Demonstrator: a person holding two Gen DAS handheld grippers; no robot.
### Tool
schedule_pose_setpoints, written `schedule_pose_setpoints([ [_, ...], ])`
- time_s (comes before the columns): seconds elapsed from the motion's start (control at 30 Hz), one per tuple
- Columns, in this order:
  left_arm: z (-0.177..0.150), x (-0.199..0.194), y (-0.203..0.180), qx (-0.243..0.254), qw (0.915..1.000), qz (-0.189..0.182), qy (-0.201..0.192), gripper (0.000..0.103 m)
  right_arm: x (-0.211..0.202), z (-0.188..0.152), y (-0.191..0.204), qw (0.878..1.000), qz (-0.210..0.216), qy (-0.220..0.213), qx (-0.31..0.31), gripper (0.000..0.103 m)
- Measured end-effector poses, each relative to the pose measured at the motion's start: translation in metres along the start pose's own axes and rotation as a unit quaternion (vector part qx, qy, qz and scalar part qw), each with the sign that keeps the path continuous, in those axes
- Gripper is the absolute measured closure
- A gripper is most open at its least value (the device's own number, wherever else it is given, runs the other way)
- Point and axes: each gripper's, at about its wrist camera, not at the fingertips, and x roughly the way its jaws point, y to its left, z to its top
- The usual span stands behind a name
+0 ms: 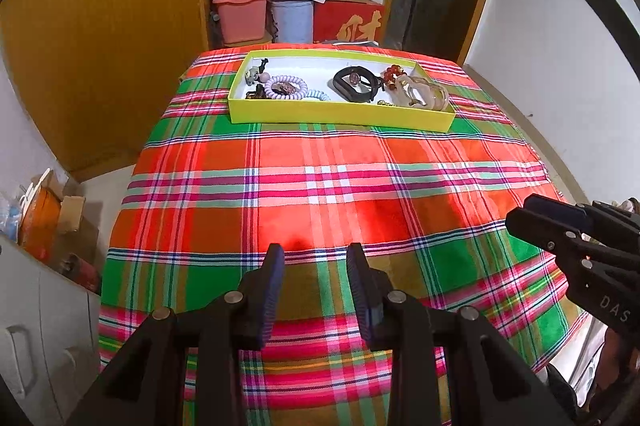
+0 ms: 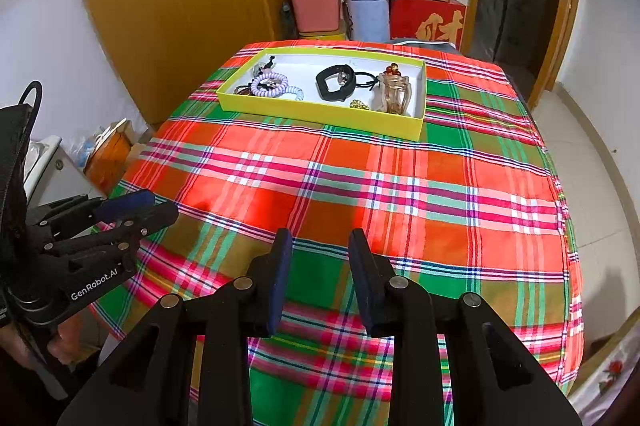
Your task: Organize jewelry
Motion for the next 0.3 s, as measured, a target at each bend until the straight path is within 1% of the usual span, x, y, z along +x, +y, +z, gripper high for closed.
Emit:
schedule_pose_setpoints([
  [0.3,-0.0003,0.0005,-0.0003,0.002,1.0,-0.007,0.002,0.071,0.0001,-0.0006,-0.0003,1.0,0.0,0.0,0.0,0.073],
])
